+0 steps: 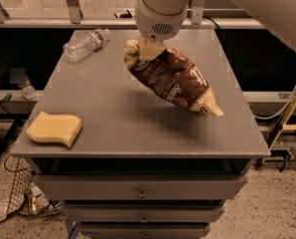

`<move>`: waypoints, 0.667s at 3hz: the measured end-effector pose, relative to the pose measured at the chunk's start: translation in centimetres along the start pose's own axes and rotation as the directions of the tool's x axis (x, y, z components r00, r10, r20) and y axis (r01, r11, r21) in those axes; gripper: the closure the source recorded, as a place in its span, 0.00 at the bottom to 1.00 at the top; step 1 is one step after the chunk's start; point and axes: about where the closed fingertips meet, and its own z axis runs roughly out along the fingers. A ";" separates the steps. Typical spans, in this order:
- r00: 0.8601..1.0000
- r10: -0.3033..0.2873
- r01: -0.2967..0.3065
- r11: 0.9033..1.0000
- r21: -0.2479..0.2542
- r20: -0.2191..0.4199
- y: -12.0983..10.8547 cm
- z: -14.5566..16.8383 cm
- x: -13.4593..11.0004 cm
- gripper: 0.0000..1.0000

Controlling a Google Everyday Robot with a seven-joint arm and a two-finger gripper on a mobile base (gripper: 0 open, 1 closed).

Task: Move brown chip bag near sponge

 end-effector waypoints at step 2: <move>0.999 -0.020 0.020 1.000 0.005 0.031 0.3 -0.1 -0.9 1.00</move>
Offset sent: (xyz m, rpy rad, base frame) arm -0.0073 0.0212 -0.0027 0.0443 -0.0035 0.0733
